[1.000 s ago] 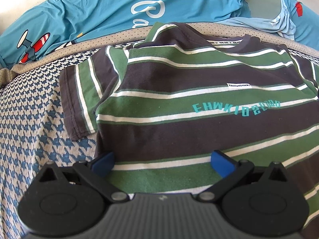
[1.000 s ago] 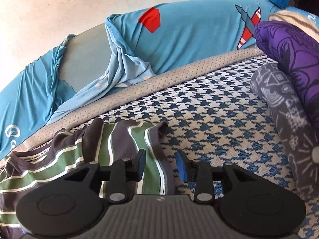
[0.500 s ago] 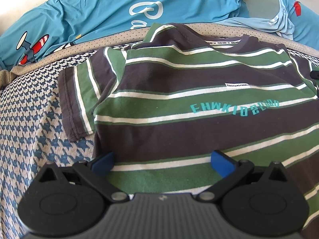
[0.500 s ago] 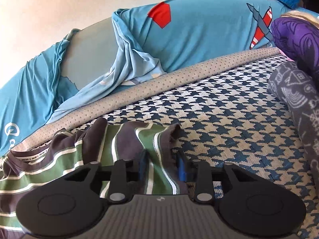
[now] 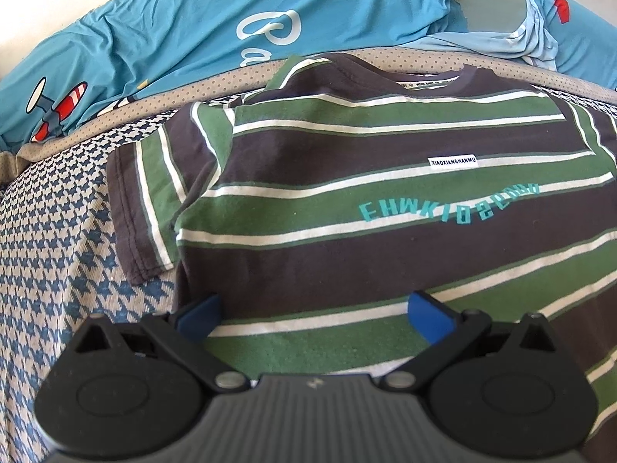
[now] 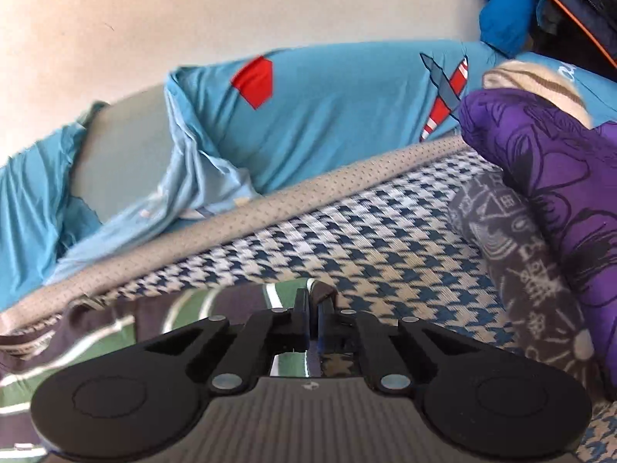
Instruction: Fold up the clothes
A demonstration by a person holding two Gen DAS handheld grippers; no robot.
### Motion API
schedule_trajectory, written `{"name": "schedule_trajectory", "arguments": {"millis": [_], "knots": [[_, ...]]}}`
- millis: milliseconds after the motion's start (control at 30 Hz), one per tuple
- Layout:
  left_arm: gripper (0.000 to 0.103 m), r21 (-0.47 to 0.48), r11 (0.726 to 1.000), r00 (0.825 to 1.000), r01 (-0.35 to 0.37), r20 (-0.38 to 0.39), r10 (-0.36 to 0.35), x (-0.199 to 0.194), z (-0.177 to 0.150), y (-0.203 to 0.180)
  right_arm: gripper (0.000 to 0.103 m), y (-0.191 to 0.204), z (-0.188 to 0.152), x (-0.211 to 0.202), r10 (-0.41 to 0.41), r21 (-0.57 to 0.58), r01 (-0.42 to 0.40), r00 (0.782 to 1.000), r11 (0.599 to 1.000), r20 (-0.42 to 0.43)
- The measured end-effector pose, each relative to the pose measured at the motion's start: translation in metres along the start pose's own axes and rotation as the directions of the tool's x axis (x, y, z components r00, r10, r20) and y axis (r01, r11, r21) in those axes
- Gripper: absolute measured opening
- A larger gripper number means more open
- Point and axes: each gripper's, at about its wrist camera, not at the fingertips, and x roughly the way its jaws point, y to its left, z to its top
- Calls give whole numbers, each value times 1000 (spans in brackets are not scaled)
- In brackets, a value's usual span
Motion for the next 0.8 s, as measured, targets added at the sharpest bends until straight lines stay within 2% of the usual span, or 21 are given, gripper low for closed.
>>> {"name": "schedule_trajectory", "arguments": {"millis": [67, 167, 267, 567, 667, 800], "knots": [[103, -5, 1000, 1000, 5, -3, -5, 1, 0, 1, 5, -7, -4, 10, -29, 25, 30, 998, 999, -52], [103, -13, 1000, 1000, 12, -9, -13, 2, 0, 3, 9, -22, -3, 15, -26, 91, 34, 996, 995, -85], [103, -10, 1000, 1000, 11, -6, -11, 2, 0, 3, 16, -33, 4, 9, -61, 115, 67, 997, 991, -57], [103, -2, 1000, 1000, 5, 5, -5, 4, -2, 0, 24, -50, -6, -9, 70, 161, -41, 981, 986, -178], [103, -3, 1000, 1000, 3, 9, -3, 3, -2, 0, 25, -56, -10, -15, 115, 180, -76, 969, 981, -218], [103, -3, 1000, 1000, 1, 12, -1, 3, -3, 0, 28, -67, -25, -18, 178, 282, -94, 941, 955, -288]]}}
